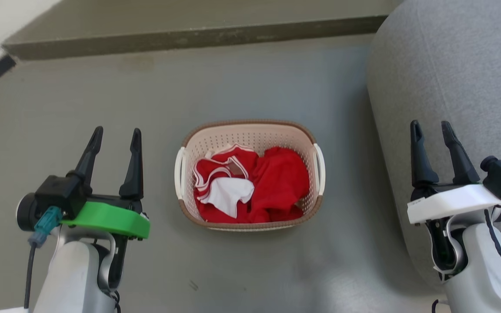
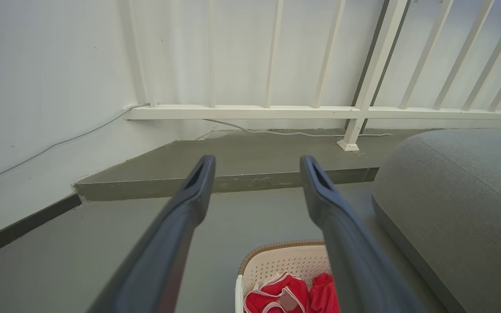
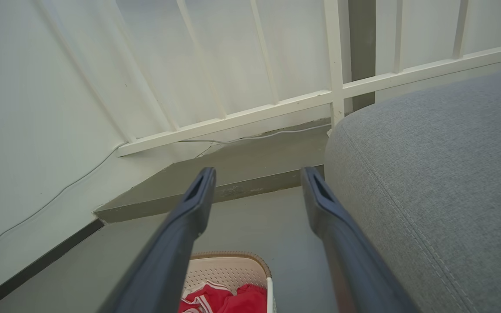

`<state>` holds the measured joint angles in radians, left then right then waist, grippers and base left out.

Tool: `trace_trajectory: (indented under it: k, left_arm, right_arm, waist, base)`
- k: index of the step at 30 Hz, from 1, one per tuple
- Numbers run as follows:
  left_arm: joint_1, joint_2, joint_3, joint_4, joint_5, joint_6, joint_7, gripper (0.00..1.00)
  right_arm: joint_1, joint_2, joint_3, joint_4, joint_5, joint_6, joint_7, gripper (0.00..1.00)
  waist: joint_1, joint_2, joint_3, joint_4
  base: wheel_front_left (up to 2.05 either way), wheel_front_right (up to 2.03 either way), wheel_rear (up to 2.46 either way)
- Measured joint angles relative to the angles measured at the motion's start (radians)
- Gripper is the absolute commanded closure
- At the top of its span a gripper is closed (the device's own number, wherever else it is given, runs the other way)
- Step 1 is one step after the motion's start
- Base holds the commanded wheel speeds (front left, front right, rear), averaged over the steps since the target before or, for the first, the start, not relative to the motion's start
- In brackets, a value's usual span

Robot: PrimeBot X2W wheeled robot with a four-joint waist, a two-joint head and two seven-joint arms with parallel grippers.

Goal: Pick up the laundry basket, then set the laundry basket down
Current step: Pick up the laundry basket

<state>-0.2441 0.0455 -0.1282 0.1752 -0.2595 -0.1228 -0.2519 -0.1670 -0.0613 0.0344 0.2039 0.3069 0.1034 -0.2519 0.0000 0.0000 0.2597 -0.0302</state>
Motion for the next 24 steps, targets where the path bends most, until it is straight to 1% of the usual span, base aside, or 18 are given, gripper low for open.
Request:
trace_trajectory:
  k: [6,14,19,24]
  left_arm:
    - [-0.054,0.002,-0.003,0.041,0.000,0.000,0.000,0.00]
    - [-0.149,0.003,-0.008,0.112,-0.016,-0.002,0.000,0.00]
    - [-0.221,0.012,-0.059,0.165,-0.020,-0.002,0.000,0.00]
    - [-0.295,0.044,-0.088,0.229,-0.029,-0.002,0.000,0.00]
  right_arm:
    - [-0.054,0.001,-0.009,0.036,0.000,0.000,0.000,0.00]
    - [-0.149,0.002,-0.006,0.138,0.000,-0.001,0.000,0.00]
    - [-0.221,0.005,-0.002,0.198,0.011,-0.001,-0.003,0.00]
    - [-0.298,0.004,0.011,0.258,0.011,-0.001,-0.003,0.00]
  waist:
    - [0.0000,0.0000,0.075,-0.001]
    - [0.0000,0.0000,0.181,0.000]
    - [0.0001,0.0000,0.251,0.002]
    - [0.0001,0.0000,0.322,0.005]
  base:
    - [0.00,0.00,0.00]
    - [0.00,0.00,0.00]
    - [0.00,0.00,0.00]
    - [0.00,0.00,0.00]
